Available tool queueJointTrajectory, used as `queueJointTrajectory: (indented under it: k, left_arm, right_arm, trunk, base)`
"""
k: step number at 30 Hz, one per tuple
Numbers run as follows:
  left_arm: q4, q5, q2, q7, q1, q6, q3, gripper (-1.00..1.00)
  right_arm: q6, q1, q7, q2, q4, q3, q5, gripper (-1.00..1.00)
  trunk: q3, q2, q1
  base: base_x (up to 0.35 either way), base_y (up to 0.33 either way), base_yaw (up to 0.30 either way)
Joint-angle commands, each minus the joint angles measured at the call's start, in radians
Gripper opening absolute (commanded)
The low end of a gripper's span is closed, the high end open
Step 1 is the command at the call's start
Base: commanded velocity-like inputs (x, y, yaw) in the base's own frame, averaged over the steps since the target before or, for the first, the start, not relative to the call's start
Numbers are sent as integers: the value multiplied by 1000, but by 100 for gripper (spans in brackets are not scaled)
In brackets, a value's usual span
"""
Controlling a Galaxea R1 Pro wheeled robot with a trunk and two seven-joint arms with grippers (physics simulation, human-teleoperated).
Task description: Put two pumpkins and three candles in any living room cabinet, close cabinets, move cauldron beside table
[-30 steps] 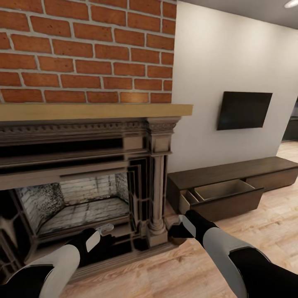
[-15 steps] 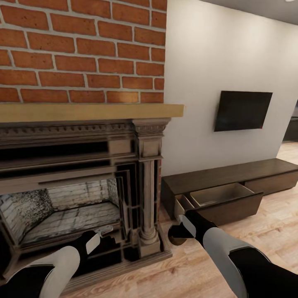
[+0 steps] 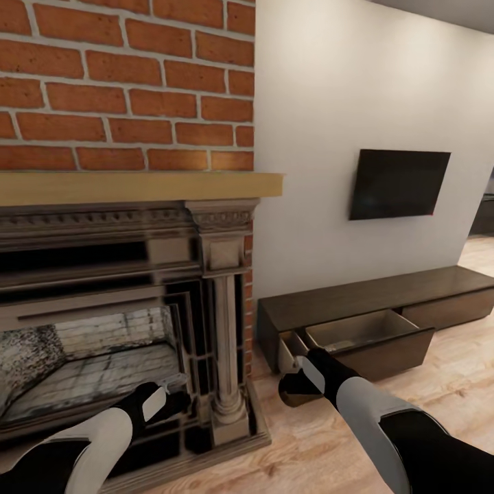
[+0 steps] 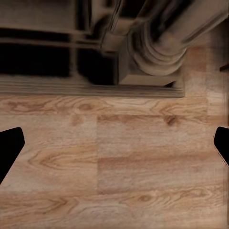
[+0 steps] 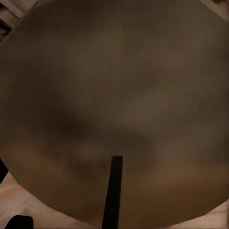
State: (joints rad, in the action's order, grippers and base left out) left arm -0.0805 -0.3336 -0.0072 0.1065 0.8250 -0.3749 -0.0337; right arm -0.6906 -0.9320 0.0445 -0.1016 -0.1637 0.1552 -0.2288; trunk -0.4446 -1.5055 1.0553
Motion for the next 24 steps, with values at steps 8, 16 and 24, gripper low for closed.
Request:
queueJointTrajectory:
  k: [8, 16, 24]
  left_arm:
    - [-2, -7, 0, 7, 0, -5, -3, 100]
    - [-2, -7, 0, 7, 0, -5, -3, 100]
    - [-2, -7, 0, 7, 0, -5, -3, 100]
  right_arm:
    - [-4, 0, 5, 0, -2, 7, -11, -100]
    - [-4, 0, 5, 0, -2, 7, -11, -100]
    - [-4, 0, 5, 0, -2, 7, -11, -100]
  trunk:
    - [-1, -1, 0]
    - [-1, -1, 0]
    - [-1, -1, 0]
  base:
    - [236, -254, 0]
    - [236, -255, 0]
    - [237, -255, 0]
